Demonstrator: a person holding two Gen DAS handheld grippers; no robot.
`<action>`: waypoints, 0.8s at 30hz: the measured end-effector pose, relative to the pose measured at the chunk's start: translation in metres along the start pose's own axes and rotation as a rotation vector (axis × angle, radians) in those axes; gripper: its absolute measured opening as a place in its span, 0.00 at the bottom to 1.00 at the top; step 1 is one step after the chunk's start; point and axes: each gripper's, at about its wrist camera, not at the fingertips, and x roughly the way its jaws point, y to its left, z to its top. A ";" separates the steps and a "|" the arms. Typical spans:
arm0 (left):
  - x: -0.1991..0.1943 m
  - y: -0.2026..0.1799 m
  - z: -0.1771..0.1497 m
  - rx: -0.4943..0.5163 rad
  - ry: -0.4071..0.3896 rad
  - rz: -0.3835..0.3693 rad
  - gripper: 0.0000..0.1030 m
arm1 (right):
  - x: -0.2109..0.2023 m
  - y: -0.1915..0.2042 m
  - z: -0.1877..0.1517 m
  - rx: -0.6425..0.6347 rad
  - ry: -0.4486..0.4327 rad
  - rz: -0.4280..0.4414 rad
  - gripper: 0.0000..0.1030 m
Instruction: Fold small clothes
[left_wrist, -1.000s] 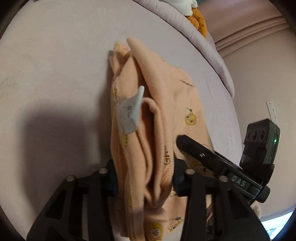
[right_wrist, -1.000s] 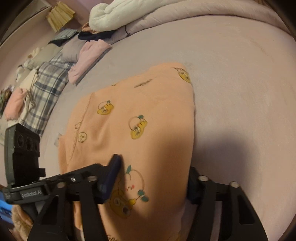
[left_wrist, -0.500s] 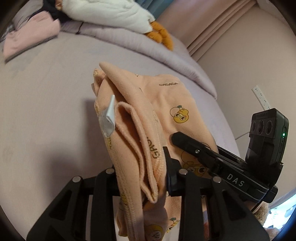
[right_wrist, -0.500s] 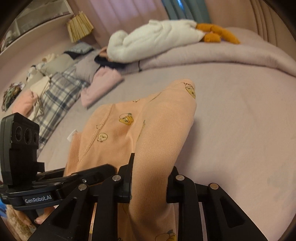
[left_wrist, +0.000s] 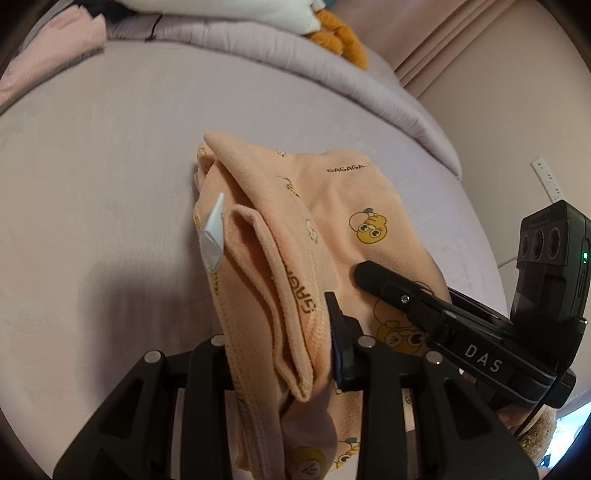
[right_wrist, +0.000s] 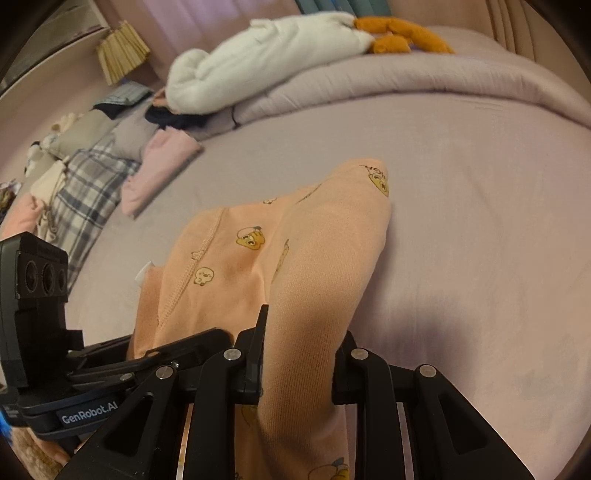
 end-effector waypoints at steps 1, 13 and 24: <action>0.002 0.001 -0.001 -0.004 0.005 0.002 0.30 | 0.003 0.000 -0.001 0.002 0.007 -0.005 0.24; 0.010 0.000 -0.003 -0.032 0.025 0.070 0.49 | 0.012 -0.002 -0.006 0.015 0.041 -0.062 0.29; -0.043 -0.019 -0.010 0.028 -0.093 0.228 0.90 | -0.033 0.003 -0.011 -0.012 -0.039 -0.172 0.66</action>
